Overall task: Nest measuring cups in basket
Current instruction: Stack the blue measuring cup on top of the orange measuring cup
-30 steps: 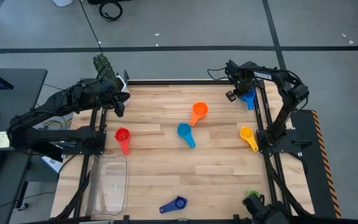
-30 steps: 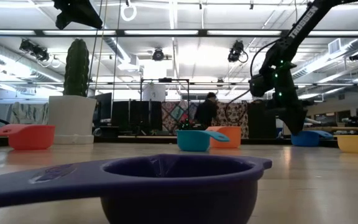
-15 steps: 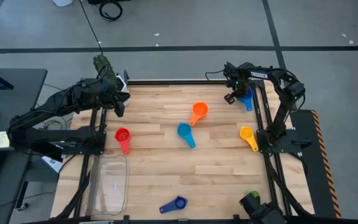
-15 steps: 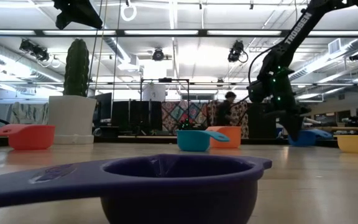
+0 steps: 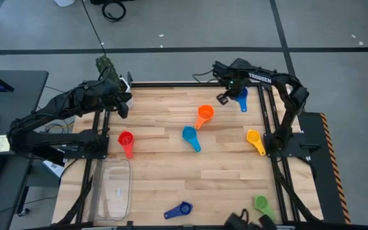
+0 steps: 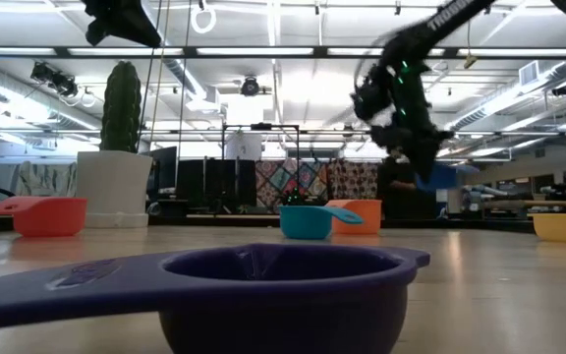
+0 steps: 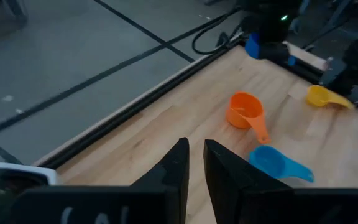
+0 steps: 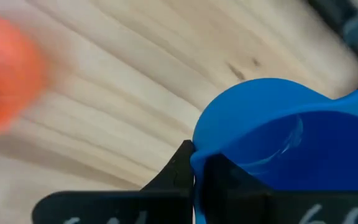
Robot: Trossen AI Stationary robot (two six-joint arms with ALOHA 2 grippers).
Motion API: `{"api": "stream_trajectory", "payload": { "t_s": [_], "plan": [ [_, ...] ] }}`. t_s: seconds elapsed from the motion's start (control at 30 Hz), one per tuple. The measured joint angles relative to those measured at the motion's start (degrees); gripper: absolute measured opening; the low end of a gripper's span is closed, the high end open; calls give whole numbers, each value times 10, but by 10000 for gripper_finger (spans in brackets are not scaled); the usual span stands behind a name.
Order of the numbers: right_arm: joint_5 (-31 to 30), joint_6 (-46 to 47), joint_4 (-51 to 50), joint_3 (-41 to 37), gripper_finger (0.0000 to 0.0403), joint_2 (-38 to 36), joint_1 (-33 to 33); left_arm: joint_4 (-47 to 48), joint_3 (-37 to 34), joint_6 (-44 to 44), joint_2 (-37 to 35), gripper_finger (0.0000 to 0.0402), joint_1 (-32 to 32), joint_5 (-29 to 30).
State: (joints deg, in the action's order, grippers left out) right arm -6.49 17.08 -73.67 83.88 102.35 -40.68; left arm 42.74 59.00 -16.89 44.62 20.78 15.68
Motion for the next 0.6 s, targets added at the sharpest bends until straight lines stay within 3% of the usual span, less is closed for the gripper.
{"api": "stream_trajectory", "payload": {
  "t_s": [0.2, 0.33, 0.43, 0.6],
  "plan": [
    [-13, 42, -51, 122, 10, 0, 75, 0, 0, 31, 0, 52, 0, 11],
    [-13, 88, -66, 181, 10, 0, 109, 0, 0, 30, 0, 52, 1, 59],
    [-13, 156, -64, 205, 10, 0, 130, 3, 0, 32, 0, 52, 7, 93],
    [-1, 321, -55, 211, 10, 0, 165, 4, 0, 111, 0, 52, 38, 96]
  ]
}}
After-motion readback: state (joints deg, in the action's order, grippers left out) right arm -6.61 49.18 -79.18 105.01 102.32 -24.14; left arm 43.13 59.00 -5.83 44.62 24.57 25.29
